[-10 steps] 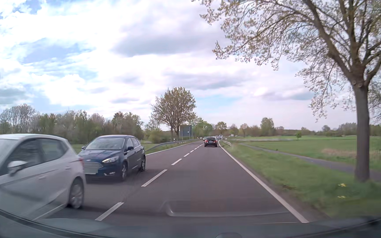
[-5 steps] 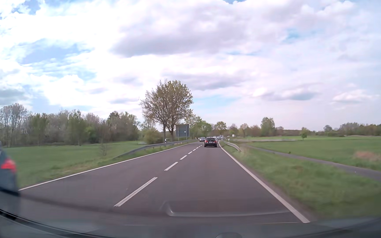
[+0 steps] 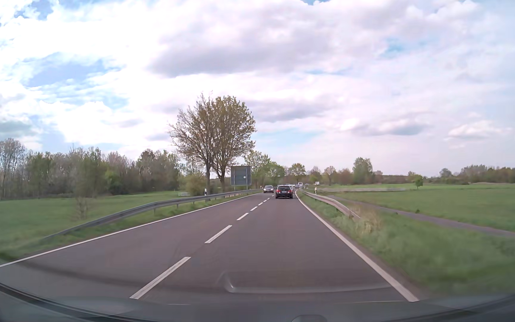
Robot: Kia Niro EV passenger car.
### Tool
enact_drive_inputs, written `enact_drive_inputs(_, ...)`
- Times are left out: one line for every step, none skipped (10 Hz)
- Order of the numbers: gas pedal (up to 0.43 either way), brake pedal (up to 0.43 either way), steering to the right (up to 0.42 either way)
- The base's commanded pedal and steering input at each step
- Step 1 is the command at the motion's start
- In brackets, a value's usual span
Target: Follow the waypoints while adhering to traffic rules and regulations
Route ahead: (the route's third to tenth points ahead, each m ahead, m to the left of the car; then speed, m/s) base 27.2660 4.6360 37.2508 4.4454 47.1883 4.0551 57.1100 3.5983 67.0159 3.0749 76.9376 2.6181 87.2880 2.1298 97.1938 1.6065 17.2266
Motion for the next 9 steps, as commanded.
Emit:
enact_drive_inputs(0.22,0.0,0.001)
enact_drive_inputs(0.22,0.0,0.001)
enact_drive_inputs(0.22,0.0,0.001)
enact_drive_inputs(0.22,0.0,0.001)
enact_drive_inputs(0.22,0.0,0.001)
enact_drive_inputs(0.22,0.0,0.001)
enact_drive_inputs(0.22,0.0,0.001)
enact_drive_inputs(0.22,0.0,0.001)
enact_drive_inputs(0.22,0.0,0.001)
